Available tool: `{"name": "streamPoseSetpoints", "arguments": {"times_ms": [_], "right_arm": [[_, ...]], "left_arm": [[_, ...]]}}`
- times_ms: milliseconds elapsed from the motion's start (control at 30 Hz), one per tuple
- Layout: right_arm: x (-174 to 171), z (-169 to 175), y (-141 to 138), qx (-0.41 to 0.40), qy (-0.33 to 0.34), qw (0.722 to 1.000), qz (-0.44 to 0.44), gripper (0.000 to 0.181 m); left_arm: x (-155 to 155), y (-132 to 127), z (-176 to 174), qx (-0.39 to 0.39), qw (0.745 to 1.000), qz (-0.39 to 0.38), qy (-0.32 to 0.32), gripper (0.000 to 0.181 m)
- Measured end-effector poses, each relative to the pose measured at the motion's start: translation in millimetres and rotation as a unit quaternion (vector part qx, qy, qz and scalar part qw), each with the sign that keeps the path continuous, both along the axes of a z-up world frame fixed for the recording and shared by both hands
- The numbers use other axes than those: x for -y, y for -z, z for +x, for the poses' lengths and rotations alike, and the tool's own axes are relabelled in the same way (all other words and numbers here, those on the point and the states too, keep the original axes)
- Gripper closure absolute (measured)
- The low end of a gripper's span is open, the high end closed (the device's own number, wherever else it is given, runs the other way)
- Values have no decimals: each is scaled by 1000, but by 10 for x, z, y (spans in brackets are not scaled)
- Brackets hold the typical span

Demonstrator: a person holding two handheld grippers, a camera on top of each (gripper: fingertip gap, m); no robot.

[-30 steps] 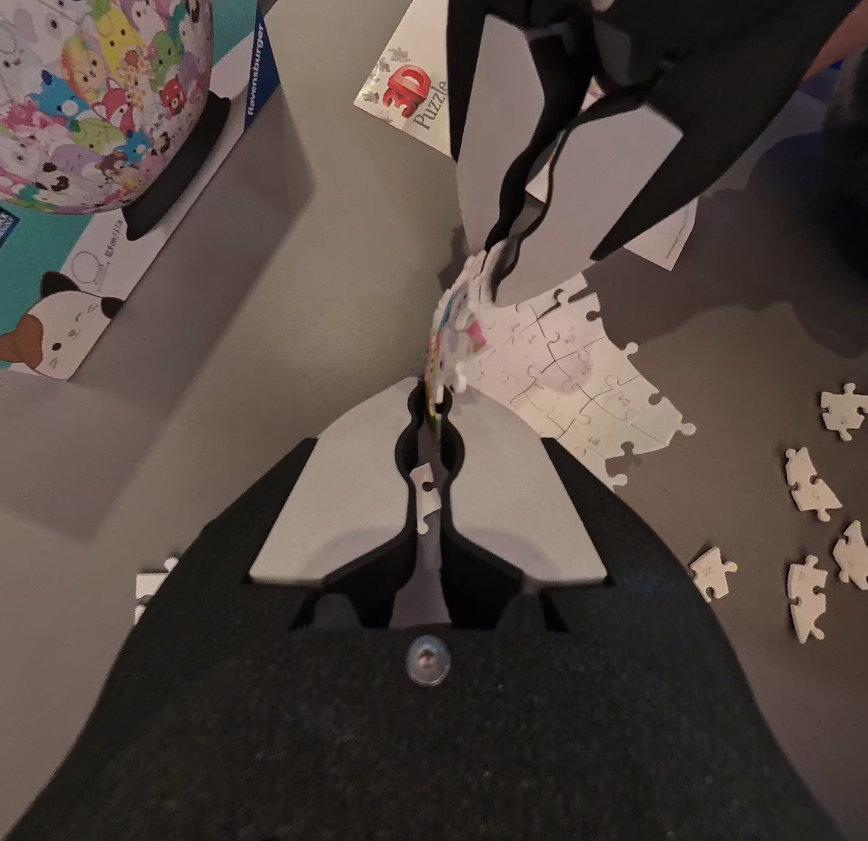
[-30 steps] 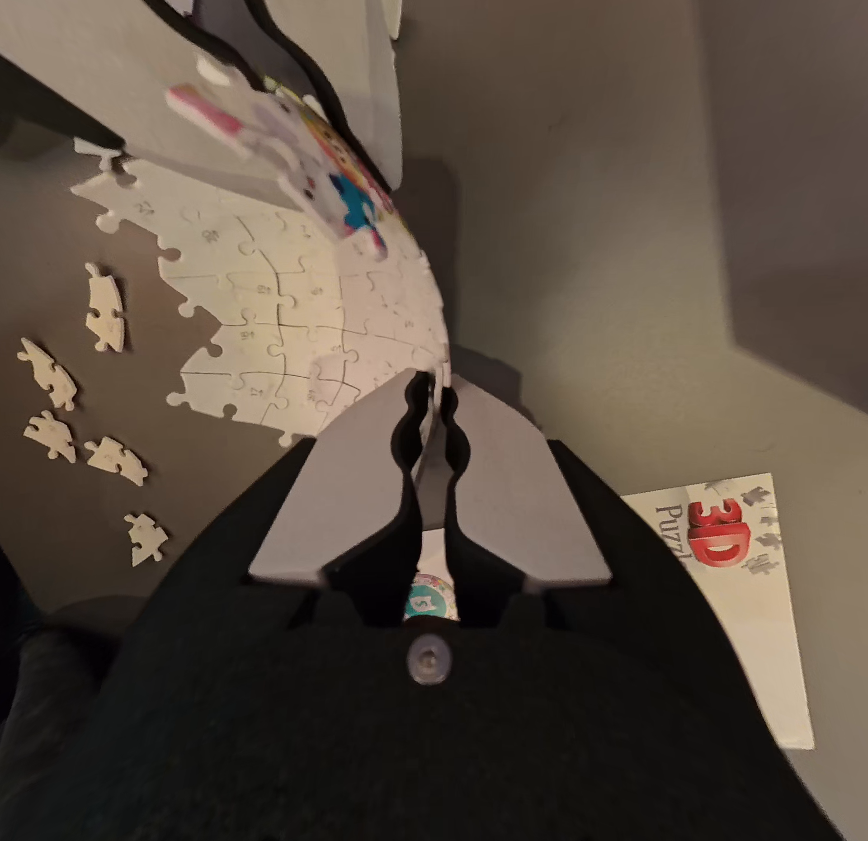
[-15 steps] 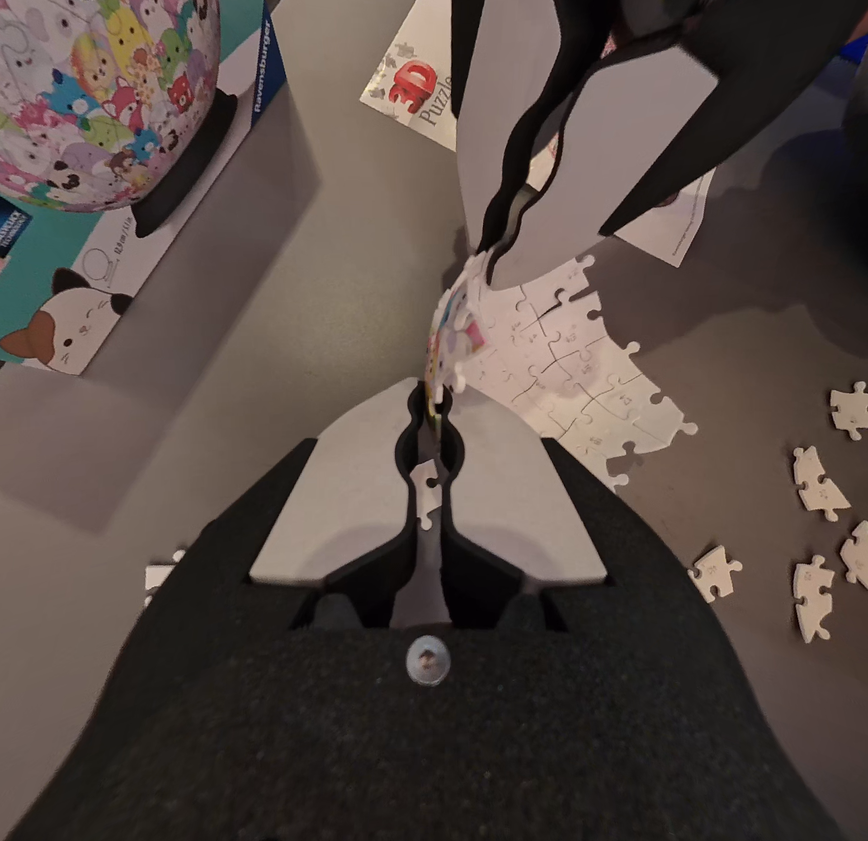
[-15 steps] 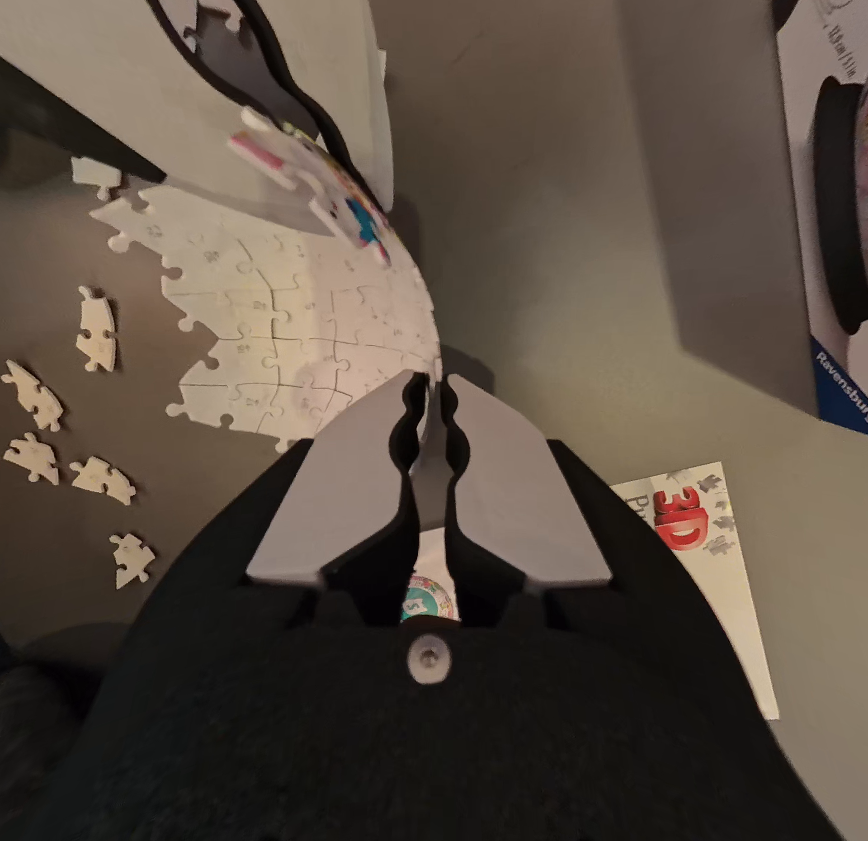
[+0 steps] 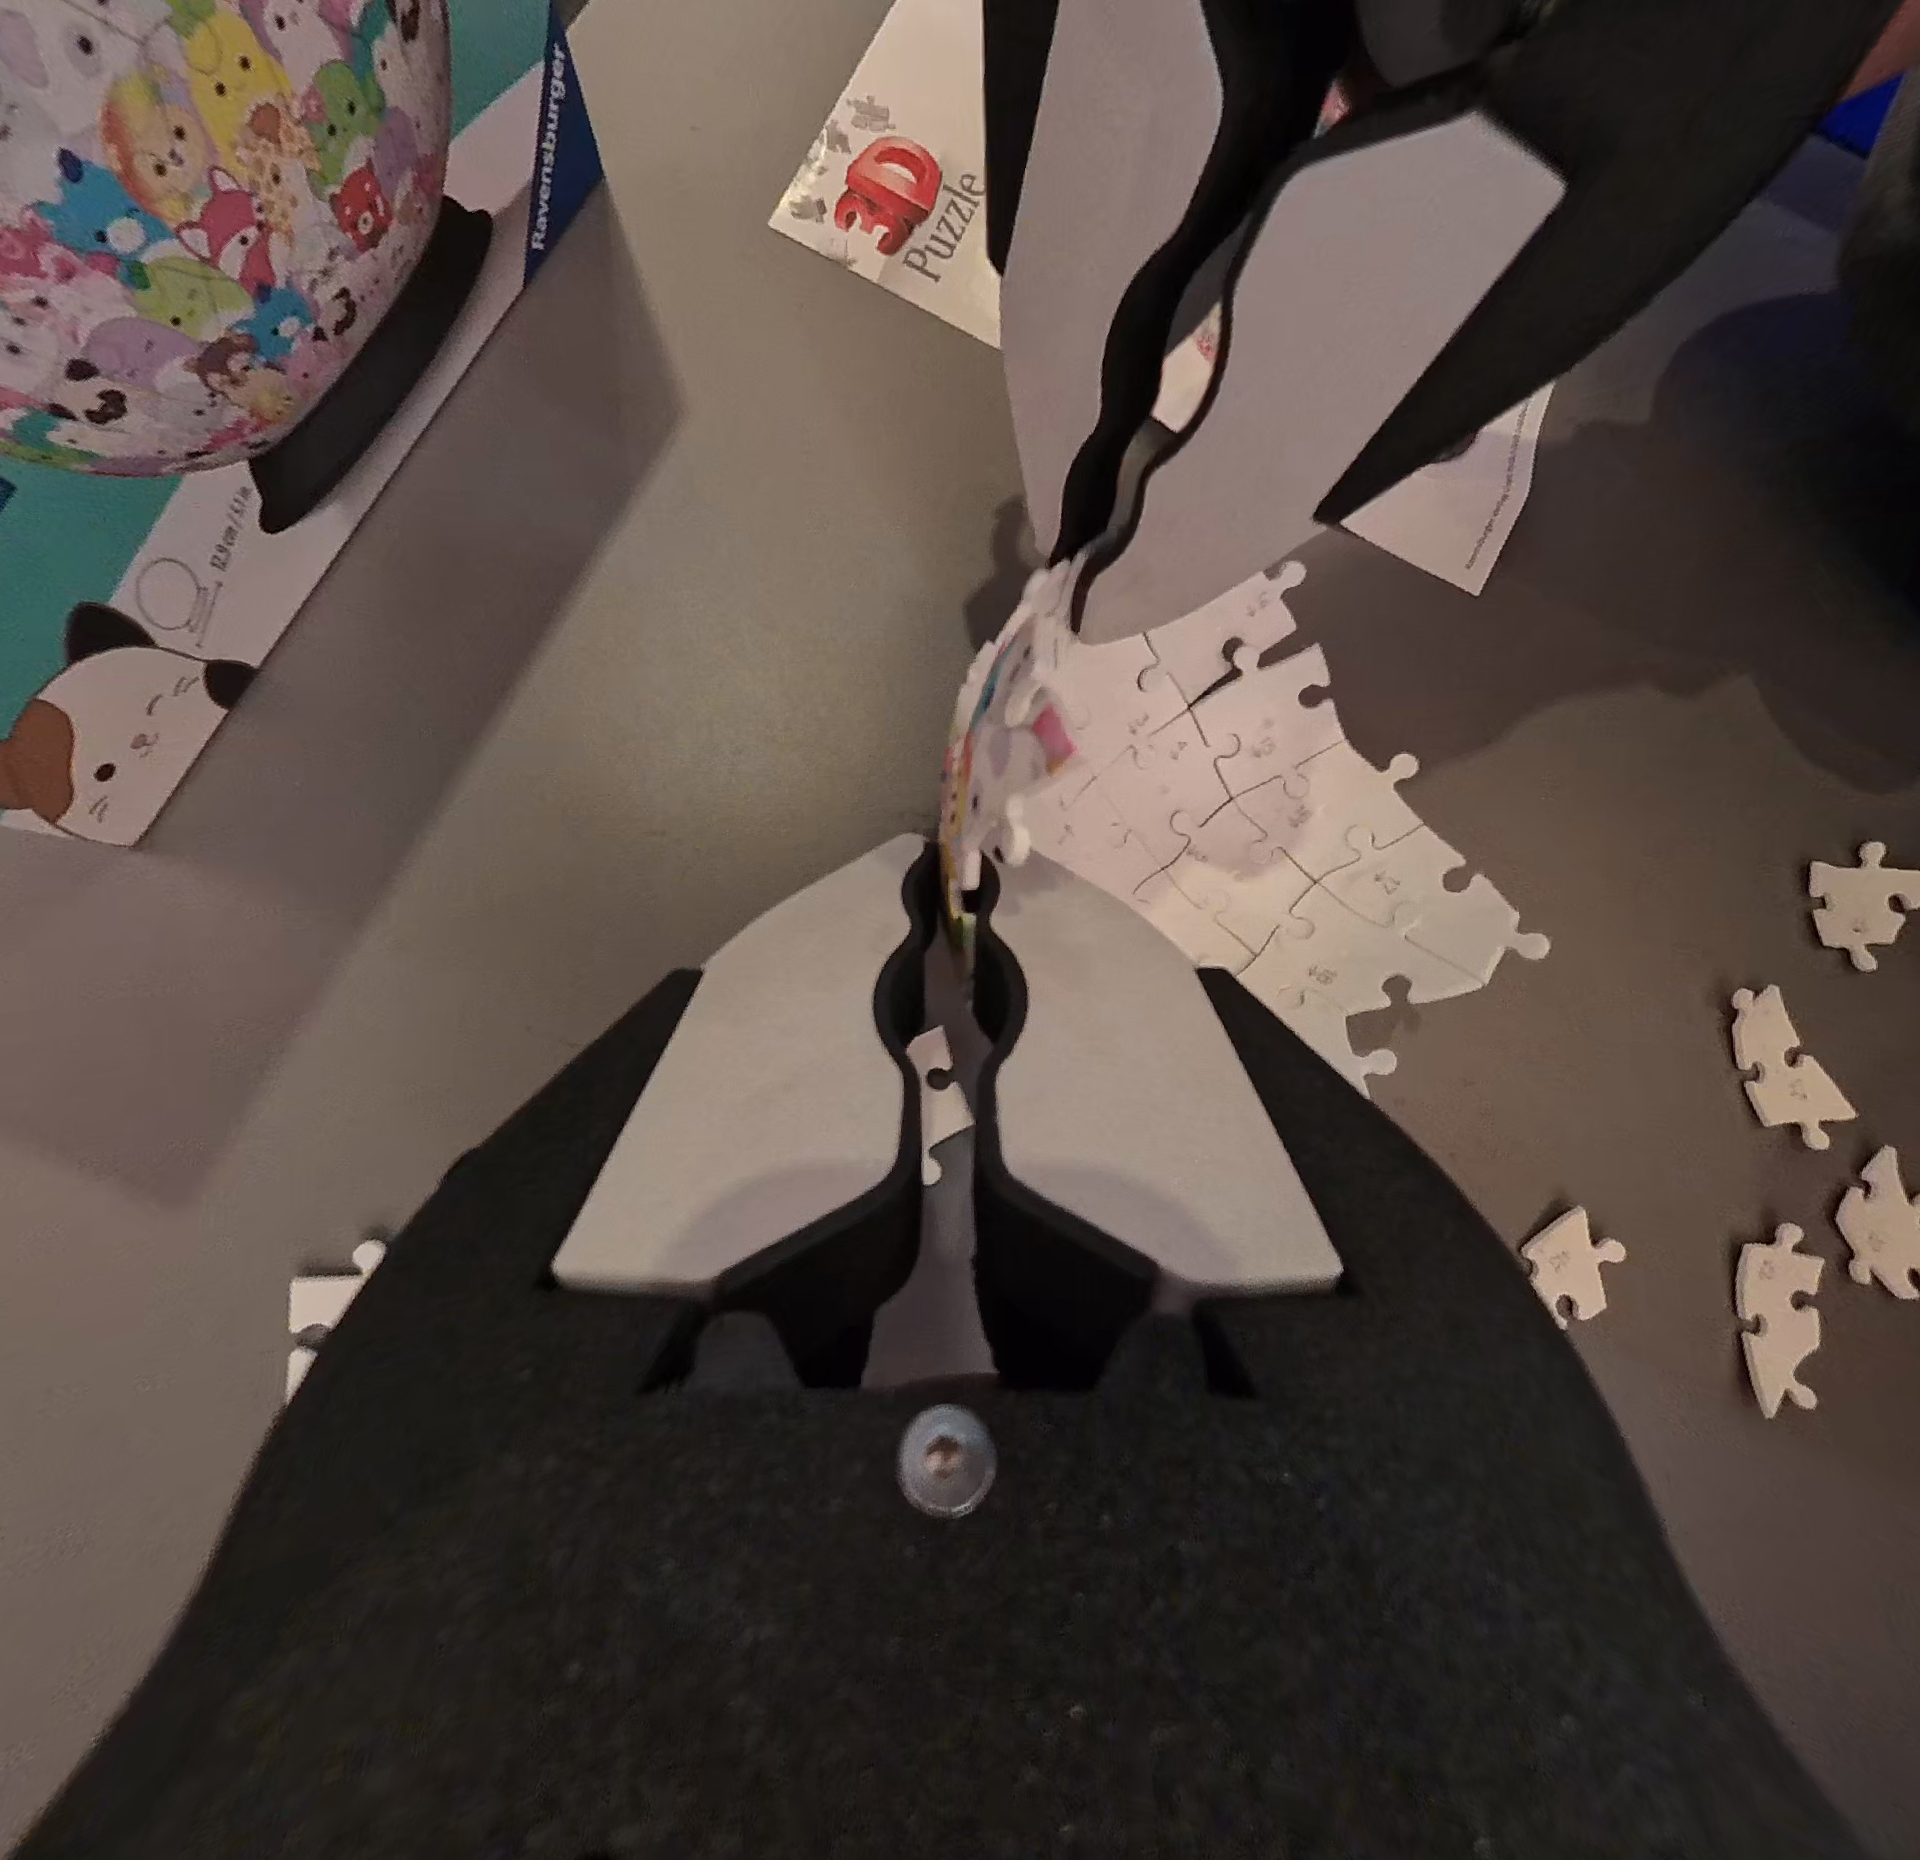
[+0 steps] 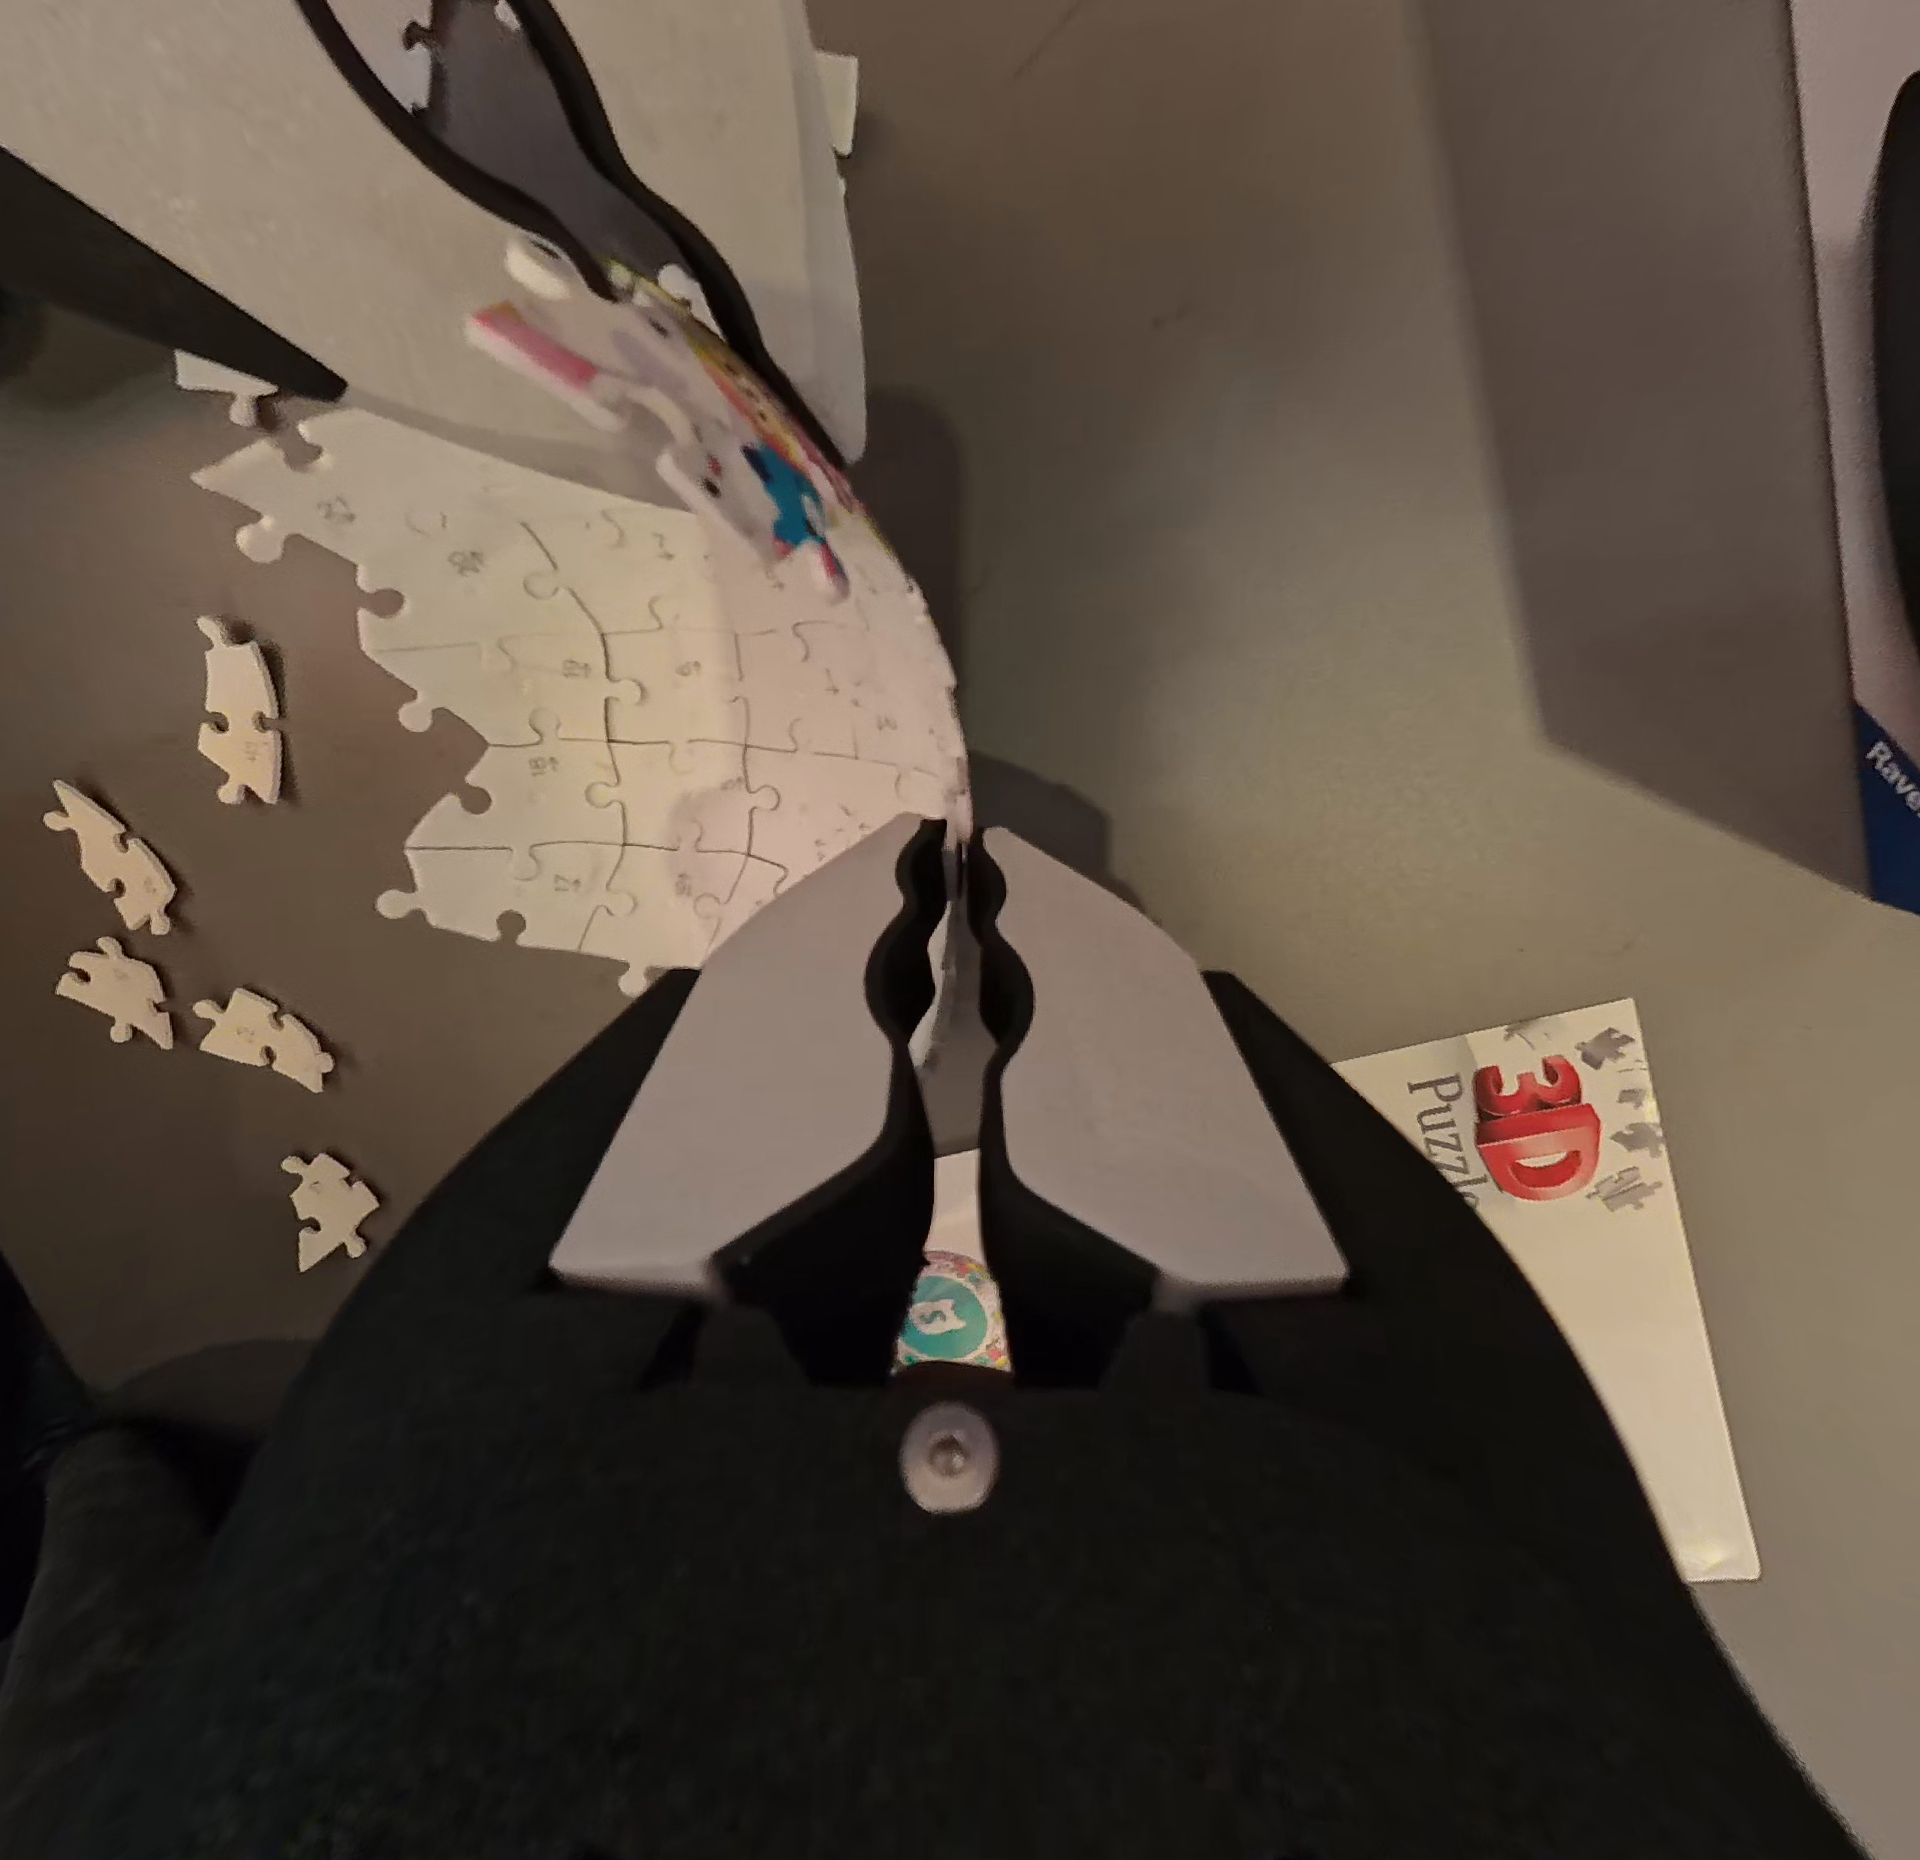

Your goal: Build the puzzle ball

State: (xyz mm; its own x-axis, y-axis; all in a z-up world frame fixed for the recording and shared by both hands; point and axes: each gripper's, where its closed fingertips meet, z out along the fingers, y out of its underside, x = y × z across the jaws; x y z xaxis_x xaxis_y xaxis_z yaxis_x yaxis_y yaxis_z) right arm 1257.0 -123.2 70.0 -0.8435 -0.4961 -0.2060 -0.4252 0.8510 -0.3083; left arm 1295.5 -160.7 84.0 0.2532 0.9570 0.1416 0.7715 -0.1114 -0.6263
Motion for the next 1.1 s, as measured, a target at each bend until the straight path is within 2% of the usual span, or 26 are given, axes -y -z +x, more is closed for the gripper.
{"name": "streamPoseSetpoints", "arguments": {"times_ms": [167, 233, 333, 400, 533, 700, 767, 867, 1000, 1100], "right_arm": [[31, -18, -6, -22, -17, 999, -23, 174], [38, -19, -38, -20, -17, 999, -33, 163], [43, -71, -147, -19, -9, 998, -56, 159], [47, -120, -282, -20, 1, 997, -81, 159], [80, -252, -661, -38, 45, 984, -165, 159], [3, -393, -1129, -57, 115, 945, -301, 159], [-74, -366, -1237, -36, 139, 928, -344, 159], [-199, -244, -1186, 17, 162, 914, -371, 157], [-407, -6, -804, 72, 179, 911, -364, 156], [-536, 169, -563, 80, 157, 910, -377, 160]], "left_arm": [[25, 5, 4, 1, 1000, -1, -6, 178], [32, 4, 9, 2, 1000, 5, -10, 178], [42, 20, 18, 7, 1000, 21, -15, 177], [52, 43, 21, 11, 999, 32, -18, 177], [121, 80, 13, 12, 999, 34, -31, 164], [154, 13, -11, -4, 997, 65, -42, 153], [154, -23, -12, -9, 997, 69, -40, 152], [151, -122, -31, -30, 997, 64, -38, 152], [157, -234, -28, -51, 997, 45, -30, 160], [117, -294, -48, -70, 997, 21, -17, 164]]}}
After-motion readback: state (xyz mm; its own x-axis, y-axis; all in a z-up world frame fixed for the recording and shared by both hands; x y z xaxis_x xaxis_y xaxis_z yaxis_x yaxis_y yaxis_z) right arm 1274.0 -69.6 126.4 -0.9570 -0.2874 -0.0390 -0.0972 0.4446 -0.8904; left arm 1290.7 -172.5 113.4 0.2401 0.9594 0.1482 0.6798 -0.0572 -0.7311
